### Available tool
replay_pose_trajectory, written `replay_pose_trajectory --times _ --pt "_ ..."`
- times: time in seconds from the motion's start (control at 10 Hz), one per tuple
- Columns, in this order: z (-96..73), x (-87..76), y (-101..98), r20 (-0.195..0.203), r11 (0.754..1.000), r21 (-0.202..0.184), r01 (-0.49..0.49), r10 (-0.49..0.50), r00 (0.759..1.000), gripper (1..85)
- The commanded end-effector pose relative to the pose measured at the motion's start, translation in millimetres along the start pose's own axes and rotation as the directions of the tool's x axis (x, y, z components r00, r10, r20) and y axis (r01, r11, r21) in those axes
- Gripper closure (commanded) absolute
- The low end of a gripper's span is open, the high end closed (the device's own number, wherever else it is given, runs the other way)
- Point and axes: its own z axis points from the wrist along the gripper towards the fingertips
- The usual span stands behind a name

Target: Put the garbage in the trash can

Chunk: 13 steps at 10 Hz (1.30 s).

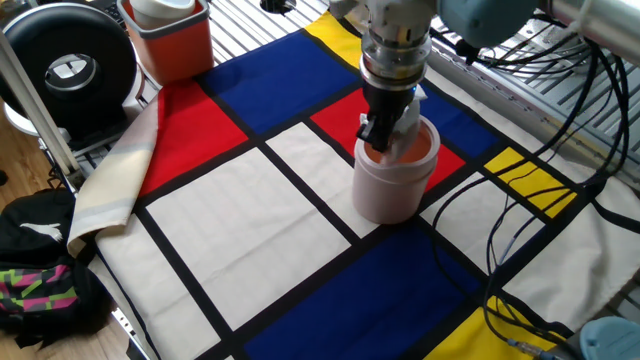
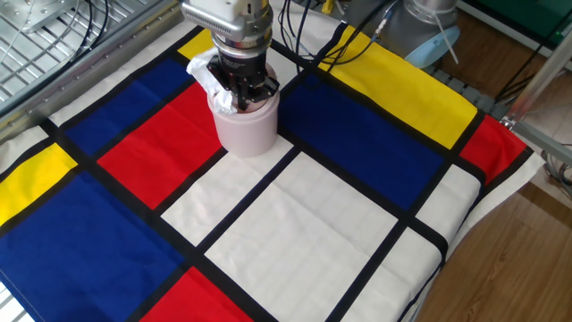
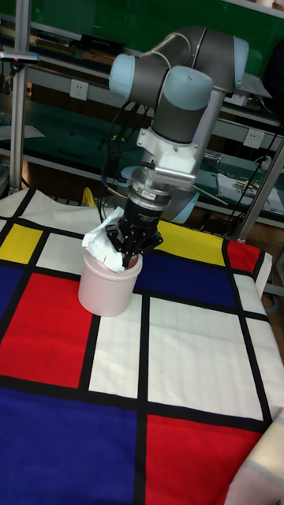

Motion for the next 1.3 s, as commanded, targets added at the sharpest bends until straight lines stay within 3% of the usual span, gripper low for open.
replay_pose_trajectory --times 0.0,0.7,0.9,1.2 --pt "-16.9 -2.5 13.7 -0.020 0.999 0.000 -0.037 0.037 0.999 84.7" --pt "-53.6 11.2 11.3 -0.055 0.999 0.016 -0.034 0.035 0.998 84.7" --pt "-60.5 -2.8 7.4 0.018 0.998 0.021 -0.067 0.067 0.998 84.7" --pt "-70.2 -0.6 -0.9 0.035 0.997 0.011 -0.078 0.077 0.996 84.7"
